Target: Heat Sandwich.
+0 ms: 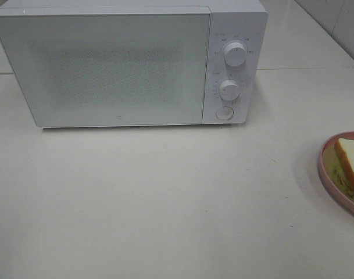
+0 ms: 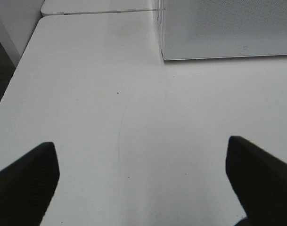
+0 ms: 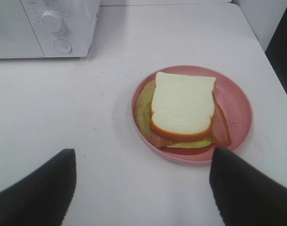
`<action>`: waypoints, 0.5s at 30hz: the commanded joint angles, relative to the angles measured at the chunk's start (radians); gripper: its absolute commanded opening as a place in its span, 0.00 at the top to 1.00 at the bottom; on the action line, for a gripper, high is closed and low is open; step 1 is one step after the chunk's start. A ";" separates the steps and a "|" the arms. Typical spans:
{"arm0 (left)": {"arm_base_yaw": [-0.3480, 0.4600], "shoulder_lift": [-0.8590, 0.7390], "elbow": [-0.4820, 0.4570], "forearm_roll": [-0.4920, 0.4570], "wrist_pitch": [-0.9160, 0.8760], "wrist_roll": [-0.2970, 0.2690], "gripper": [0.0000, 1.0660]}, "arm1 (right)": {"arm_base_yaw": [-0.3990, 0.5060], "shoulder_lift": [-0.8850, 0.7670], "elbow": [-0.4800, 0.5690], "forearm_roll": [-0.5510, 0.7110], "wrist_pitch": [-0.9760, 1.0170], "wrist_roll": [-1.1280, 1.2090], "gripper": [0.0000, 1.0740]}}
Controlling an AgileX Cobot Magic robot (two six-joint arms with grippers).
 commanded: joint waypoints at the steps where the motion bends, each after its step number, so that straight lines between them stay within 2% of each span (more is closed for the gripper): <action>1: 0.004 -0.022 0.003 -0.006 -0.013 0.002 0.17 | -0.005 -0.026 0.001 -0.006 -0.003 -0.007 0.30; 15: 0.004 -0.022 0.003 -0.006 -0.013 0.002 0.17 | -0.005 -0.026 0.001 -0.006 -0.003 -0.007 0.30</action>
